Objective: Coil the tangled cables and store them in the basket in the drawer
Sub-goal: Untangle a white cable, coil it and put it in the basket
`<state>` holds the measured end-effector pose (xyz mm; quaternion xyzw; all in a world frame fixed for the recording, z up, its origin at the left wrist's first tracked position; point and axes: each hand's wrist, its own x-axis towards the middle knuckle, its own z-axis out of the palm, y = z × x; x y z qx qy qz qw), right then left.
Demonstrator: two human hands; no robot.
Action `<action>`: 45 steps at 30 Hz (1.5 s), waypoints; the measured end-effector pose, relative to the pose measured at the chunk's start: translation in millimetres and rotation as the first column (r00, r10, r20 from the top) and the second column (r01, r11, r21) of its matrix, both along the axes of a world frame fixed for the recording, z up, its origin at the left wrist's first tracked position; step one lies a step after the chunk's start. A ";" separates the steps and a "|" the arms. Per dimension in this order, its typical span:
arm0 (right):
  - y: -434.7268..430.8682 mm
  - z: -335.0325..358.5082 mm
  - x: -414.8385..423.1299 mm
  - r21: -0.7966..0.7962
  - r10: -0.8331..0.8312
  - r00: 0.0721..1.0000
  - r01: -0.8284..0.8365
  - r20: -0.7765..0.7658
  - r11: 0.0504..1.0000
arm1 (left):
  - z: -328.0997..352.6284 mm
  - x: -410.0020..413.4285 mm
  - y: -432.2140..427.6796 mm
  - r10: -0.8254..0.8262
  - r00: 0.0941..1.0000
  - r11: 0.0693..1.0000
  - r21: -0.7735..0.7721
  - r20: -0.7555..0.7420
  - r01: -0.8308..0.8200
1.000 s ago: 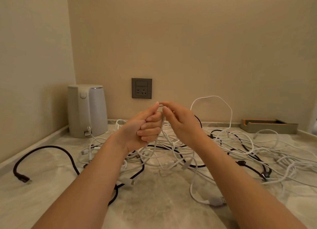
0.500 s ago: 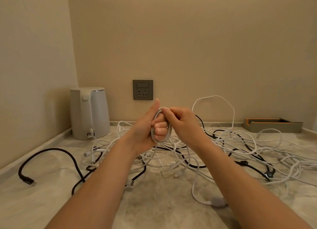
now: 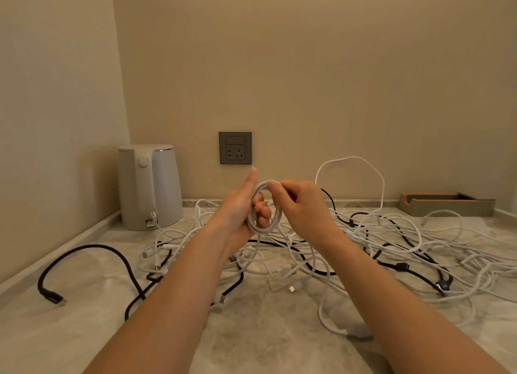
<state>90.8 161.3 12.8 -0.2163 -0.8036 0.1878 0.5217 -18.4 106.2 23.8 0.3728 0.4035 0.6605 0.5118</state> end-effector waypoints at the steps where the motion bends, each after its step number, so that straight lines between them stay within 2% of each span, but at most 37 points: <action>1: 0.2 0.3 0.2 0.009 -0.006 1.000 0.007 -0.015 1.000 | 0.3 1.2 -0.4 0.015 1.000 0.999 0.030 -0.010 -0.015; 5: 3.3 -0.7 1.0 0.037 -0.063 0.989 0.068 -0.134 0.997 | 2.2 14.2 -0.9 0.197 0.963 0.968 0.193 -0.186 -0.160; 7: 1.8 -0.9 0.0 0.033 -0.071 0.980 0.078 -0.185 0.996 | 1.0 17.6 1.4 0.378 0.867 0.905 0.326 -0.326 -0.272; 9: -1.7 0.3 -2.1 0.028 -0.069 0.970 0.077 -0.234 0.997 | -0.4 17.1 4.0 0.548 0.723 0.815 0.466 -0.422 -0.345; 11: -2.5 1.6 -3.3 0.016 -0.083 0.950 0.093 -0.302 0.996 | -1.7 18.4 3.1 0.597 0.650 0.786 0.505 -0.470 -0.356; 15: 1.4 2.4 -0.2 -0.050 -0.132 0.903 0.123 -0.410 0.991 | -7.0 25.8 0.6 0.554 0.680 0.821 0.453 -0.481 -0.348; 19: -2.7 3.3 -1.3 -0.096 -0.058 0.932 0.025 -0.359 0.995 | -7.9 26.2 3.1 0.617 0.690 0.768 0.479 -0.378 -0.424; 22: -8.0 3.5 -5.3 -0.119 0.021 0.946 -0.063 -0.324 0.991 | -4.3 18.7 2.6 0.665 0.662 0.731 0.482 -0.346 -0.483; 25: -7.2 6.3 -2.2 -0.119 0.034 0.962 -0.069 -0.271 0.990 | -3.2 9.9 2.3 0.681 0.625 0.719 0.512 -0.382 -0.470; 27: -2.4 11.3 5.0 -0.141 0.015 0.970 -0.050 -0.241 0.989 | -2.4 6.1 0.8 0.641 0.604 0.757 0.519 -0.473 -0.398; 31: 9.6 15.6 23.0 -0.247 -0.060 0.986 0.019 -0.158 0.969 | -0.3 5.4 -0.8 0.503 0.704 0.841 0.471 -0.502 -0.265; 34: 5.1 11.2 23.4 -0.234 0.022 0.981 0.023 0.190 0.972 | 3.7 -2.8 -3.4 0.577 0.685 0.808 0.432 -0.444 -0.400; 36: -5.8 9.0 13.7 -0.183 0.121 0.897 -0.046 0.424 0.982 | 4.6 -16.1 -4.5 0.641 0.665 0.766 0.378 -0.384 -0.520; 38: -18.6 11.2 4.1 -0.081 0.121 0.816 -0.092 0.566 0.993 | 3.7 -26.8 -4.2 0.693 0.619 0.721 0.366 -0.370 -0.588; 40: -28.1 13.8 -2.4 0.038 0.058 0.764 -0.108 0.643 0.993 | 1.6 -30.8 -2.5 0.744 0.529 0.667 0.401 -0.407 -0.628; 43: -33.1 10.2 -6.9 0.207 -0.044 0.759 -0.121 0.649 0.971 | -1.3 -30.7 -1.5 0.793 0.389 0.599 0.477 -0.469 -0.643; 45: -33.5 4.5 -10.4 0.384 -0.156 0.796 -0.102 0.584 0.918 | -2.6 -31.8 -2.5 0.809 0.309 0.569 0.533 -0.500 -0.627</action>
